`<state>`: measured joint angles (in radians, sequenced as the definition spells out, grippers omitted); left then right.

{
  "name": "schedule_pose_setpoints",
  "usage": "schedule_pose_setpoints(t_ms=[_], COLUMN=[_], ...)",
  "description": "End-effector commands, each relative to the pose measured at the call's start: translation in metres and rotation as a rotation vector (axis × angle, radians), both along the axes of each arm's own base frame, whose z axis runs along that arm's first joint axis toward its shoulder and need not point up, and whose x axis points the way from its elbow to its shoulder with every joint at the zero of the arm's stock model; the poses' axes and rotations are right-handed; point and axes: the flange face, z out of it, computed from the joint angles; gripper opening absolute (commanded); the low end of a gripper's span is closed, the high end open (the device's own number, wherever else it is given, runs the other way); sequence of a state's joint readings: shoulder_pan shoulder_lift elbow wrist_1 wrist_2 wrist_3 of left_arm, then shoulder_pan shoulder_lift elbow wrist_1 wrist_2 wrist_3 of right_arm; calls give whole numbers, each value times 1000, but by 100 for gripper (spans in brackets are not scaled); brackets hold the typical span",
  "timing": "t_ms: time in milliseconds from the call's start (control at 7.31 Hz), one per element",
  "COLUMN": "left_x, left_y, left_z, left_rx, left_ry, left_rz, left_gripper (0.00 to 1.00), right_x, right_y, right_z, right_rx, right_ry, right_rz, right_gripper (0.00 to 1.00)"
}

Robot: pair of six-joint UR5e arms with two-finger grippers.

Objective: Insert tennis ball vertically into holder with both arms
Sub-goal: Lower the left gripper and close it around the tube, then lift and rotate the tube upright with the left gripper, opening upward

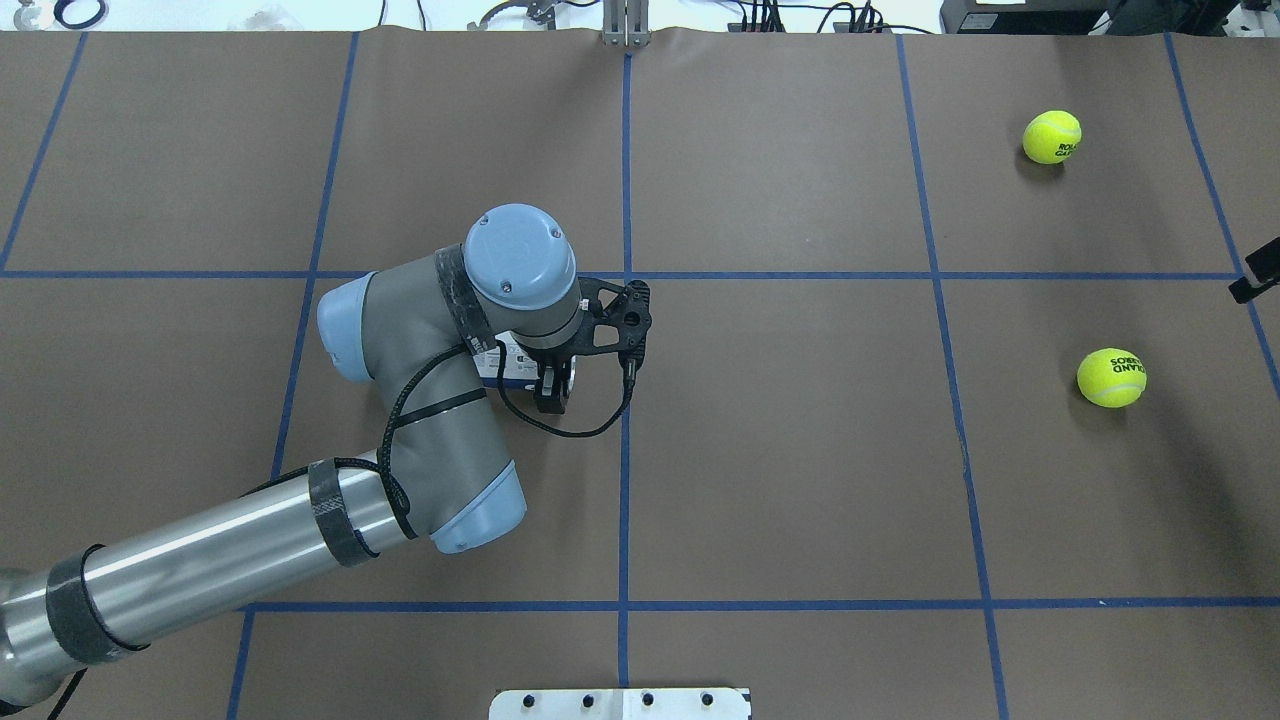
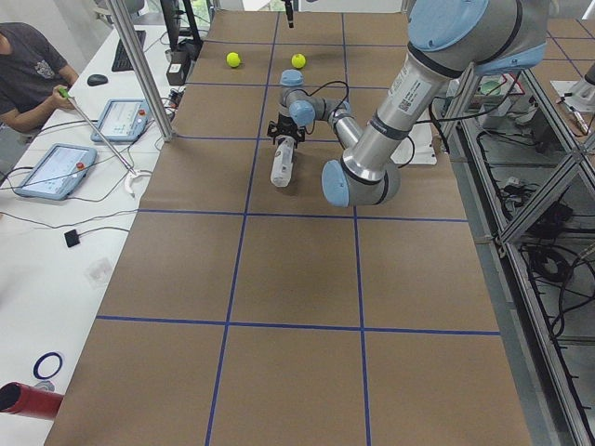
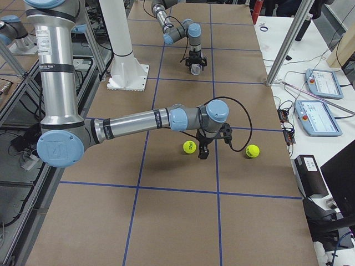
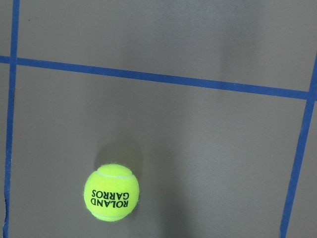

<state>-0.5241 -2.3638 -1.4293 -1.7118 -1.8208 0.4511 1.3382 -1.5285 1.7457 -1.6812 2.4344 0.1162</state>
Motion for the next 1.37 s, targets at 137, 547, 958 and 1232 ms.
schedule_pose_setpoints(t_ms=[137, 547, 958, 1232], left_x=[1, -17, -65, -81], left_y=[1, -6, -18, -15], left_z=[0, -41, -98, -123], left_rx=[-1, 37, 60, -1], left_ry=[-1, 62, 299, 578], left_rz=[2, -19, -144, -280], left_gripper=[82, 75, 75, 75], right_x=[0, 0, -1, -1], right_y=[0, 0, -1, -2], right_z=[0, -3, -6, -13], right_rx=[0, 5, 12, 27], right_ry=[0, -3, -12, -17], right_rz=[0, -1, -4, -5], right_gripper=[100, 100, 100, 100])
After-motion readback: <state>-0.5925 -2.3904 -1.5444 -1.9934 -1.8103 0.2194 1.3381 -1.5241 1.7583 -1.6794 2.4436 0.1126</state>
